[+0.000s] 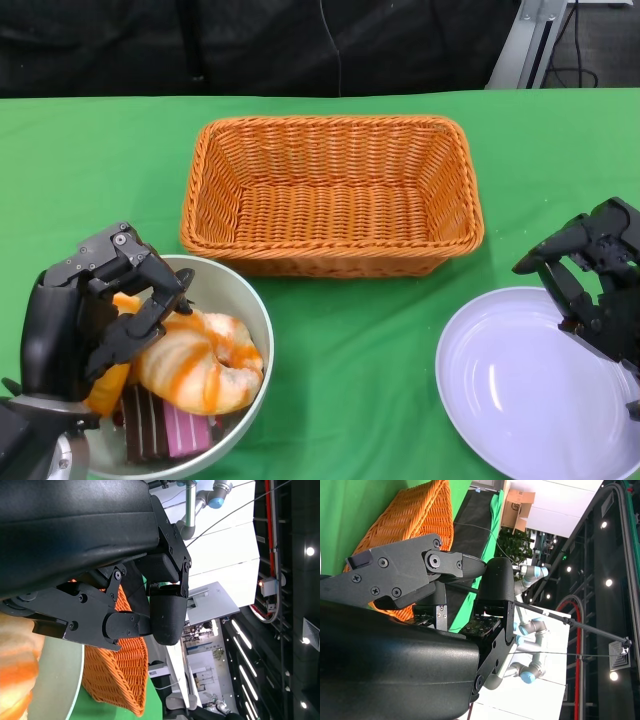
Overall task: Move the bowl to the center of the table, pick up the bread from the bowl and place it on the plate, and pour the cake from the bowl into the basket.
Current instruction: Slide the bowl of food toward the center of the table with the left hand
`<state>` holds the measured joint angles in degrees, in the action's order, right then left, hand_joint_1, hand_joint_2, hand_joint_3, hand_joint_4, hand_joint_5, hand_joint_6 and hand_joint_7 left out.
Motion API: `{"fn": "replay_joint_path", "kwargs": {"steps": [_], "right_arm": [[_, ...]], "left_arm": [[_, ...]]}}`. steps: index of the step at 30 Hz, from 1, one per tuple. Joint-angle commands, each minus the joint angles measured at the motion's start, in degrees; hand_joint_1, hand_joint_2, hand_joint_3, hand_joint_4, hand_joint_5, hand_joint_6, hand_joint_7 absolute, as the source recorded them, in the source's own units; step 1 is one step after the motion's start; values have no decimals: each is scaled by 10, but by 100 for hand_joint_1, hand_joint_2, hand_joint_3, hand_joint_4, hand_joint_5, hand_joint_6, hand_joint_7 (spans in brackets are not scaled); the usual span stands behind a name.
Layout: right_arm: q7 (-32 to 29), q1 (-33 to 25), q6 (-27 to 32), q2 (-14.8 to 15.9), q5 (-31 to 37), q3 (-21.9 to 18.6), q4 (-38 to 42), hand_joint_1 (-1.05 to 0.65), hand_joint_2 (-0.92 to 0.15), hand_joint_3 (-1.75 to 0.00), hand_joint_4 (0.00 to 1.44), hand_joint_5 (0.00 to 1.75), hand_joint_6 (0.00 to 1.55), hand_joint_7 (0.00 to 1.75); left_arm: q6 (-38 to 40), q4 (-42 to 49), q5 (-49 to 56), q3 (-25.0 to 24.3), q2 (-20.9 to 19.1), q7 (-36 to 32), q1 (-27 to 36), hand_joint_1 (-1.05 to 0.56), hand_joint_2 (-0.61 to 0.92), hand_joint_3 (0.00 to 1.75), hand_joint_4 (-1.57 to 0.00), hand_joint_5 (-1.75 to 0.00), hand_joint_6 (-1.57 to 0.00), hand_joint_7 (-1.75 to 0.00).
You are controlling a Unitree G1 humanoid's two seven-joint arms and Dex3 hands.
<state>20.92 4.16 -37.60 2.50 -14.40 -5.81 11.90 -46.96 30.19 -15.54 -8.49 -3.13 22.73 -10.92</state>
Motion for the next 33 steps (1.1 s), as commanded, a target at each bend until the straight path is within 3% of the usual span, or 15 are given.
{"fn": "replay_joint_path", "kwargs": {"steps": [1, 23, 28, 33], "right_arm": [[-7, 9, -10, 6, 0, -9, 1, -10, -92, -42, 69, 147, 68, 129], [-10, 19, -14, 11, 7, -8, 15, -13, -92, -40, 69, 144, 68, 126], [-14, 19, -17, 7, 9, -6, 17, -11, -92, -41, 69, 143, 68, 125], [-18, 21, -19, 7, 14, -6, 21, -11, -92, -43, 68, 141, 68, 125]], "left_arm": [[-8, 3, -6, -4, -5, 6, -8, -13, 92, 36, -75, -159, -78, -134], [-16, 13, -8, -14, -4, 0, -21, -10, 92, 37, -74, -155, -79, -132], [-20, -3, -39, -28, 1, -1, -23, -18, 92, 32, -74, -138, -81, -110], [-14, -21, -48, -49, 4, -20, -23, -22, 92, 30, -79, -110, -93, -70]]}}
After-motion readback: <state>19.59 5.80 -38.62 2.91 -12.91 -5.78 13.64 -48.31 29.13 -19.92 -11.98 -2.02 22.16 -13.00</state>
